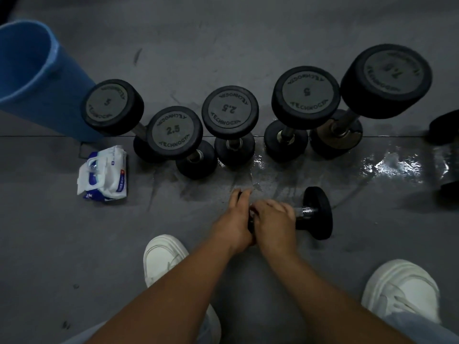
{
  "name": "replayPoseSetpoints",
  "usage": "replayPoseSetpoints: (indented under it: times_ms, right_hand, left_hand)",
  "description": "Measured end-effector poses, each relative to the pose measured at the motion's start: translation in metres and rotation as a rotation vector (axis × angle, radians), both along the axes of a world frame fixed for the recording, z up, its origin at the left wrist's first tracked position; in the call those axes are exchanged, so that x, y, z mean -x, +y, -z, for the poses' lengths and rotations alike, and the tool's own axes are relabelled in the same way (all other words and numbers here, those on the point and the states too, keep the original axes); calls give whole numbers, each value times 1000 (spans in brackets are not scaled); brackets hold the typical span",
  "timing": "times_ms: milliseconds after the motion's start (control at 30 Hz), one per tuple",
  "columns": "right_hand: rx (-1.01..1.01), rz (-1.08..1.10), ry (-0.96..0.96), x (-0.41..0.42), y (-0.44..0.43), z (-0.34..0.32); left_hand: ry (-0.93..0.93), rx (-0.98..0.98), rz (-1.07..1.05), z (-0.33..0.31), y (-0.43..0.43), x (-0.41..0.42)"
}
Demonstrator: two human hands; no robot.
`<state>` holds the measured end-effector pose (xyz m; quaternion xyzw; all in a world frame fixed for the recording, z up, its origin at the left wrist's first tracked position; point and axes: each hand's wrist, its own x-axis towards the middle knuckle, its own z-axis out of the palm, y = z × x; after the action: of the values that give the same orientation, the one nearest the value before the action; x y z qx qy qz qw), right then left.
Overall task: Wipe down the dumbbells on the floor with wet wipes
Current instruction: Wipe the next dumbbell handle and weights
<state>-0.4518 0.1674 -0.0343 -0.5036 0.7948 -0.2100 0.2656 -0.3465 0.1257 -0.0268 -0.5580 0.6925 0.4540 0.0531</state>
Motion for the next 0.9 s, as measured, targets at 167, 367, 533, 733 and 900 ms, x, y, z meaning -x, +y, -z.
replayPoseSetpoints:
  times_ms: [167,367,533,733,900]
  right_hand:
    - [76,-138,140,5,11,11]
    - [-8,-108,123,-4,3,8]
    - [-61,-115,125,5,-13,10]
    - [-16,-144,153,0,8,4]
    - [-107,-151,164,6,-22,3]
  left_hand:
    - [-14,0,-8,-1,2,0]
    - [-24,17,12,0,5,-1]
    - [-26,5,16,2,4,-1]
    - [-29,11,12,2,1,-1]
    - [-15,14,29,5,0,-2]
